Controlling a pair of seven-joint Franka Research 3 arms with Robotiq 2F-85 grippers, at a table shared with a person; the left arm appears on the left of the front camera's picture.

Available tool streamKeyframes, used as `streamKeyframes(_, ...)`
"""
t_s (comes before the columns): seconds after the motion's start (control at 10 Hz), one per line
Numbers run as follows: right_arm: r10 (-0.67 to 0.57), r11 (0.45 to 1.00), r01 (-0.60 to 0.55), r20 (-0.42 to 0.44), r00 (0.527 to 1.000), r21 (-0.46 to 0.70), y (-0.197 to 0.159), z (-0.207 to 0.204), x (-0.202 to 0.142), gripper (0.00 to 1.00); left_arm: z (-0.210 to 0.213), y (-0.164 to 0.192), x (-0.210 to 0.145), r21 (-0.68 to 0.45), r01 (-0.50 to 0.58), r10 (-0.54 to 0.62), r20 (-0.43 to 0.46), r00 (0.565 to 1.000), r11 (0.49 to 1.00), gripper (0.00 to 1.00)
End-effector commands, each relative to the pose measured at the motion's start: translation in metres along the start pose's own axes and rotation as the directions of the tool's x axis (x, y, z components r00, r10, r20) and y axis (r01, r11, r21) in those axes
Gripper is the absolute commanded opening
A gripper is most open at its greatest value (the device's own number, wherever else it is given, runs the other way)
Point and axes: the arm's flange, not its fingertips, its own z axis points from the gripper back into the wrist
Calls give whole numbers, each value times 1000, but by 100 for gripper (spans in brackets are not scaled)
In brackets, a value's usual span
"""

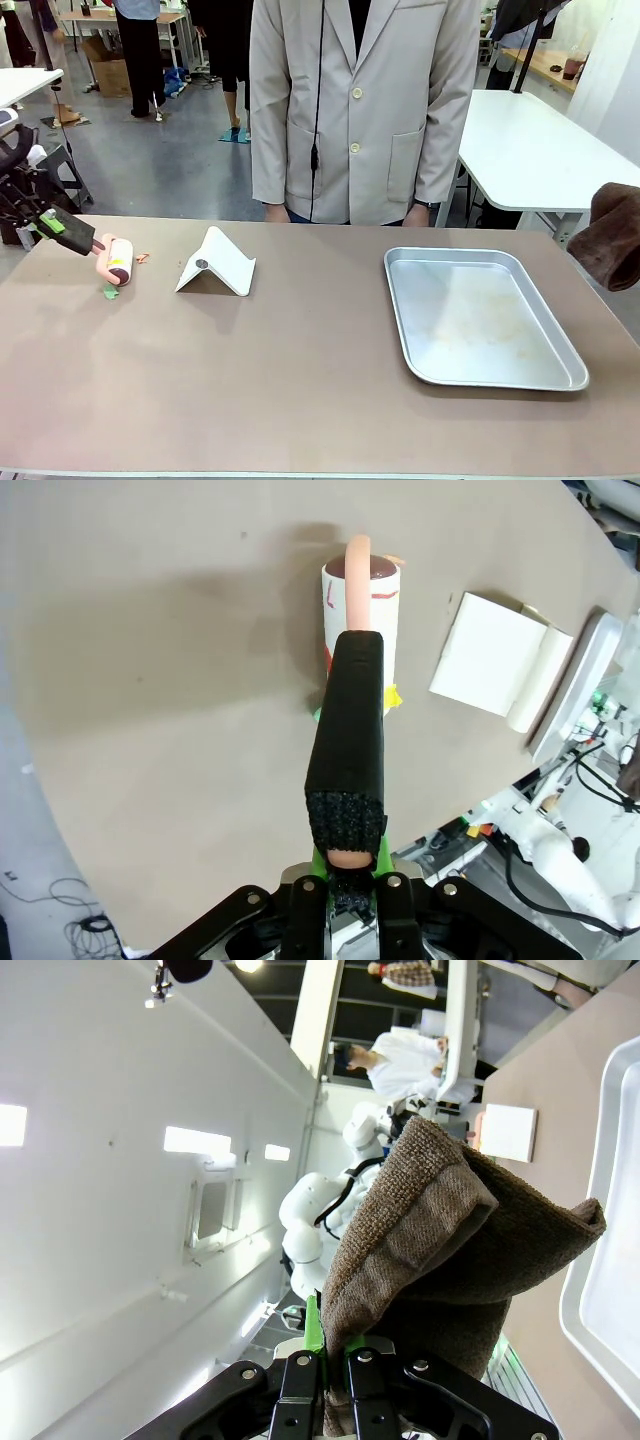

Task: Clean the surface of the table.
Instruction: Clean the area not pointed to by the person.

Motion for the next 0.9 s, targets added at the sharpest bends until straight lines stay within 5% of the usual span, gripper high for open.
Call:
streamKeyframes(0.0, -1, 1000, 1, -3, 1000, 5, 5, -1, -1, 7, -11, -8, 1, -39, -55, 53, -66, 996, 998, 16)
streamKeyframes(0.8, -1, 1000, 1, -3, 1000, 5, 5, -1, -1, 7, -23, -37, 13, -68, -46, 36, -144, 989, 997, 16)
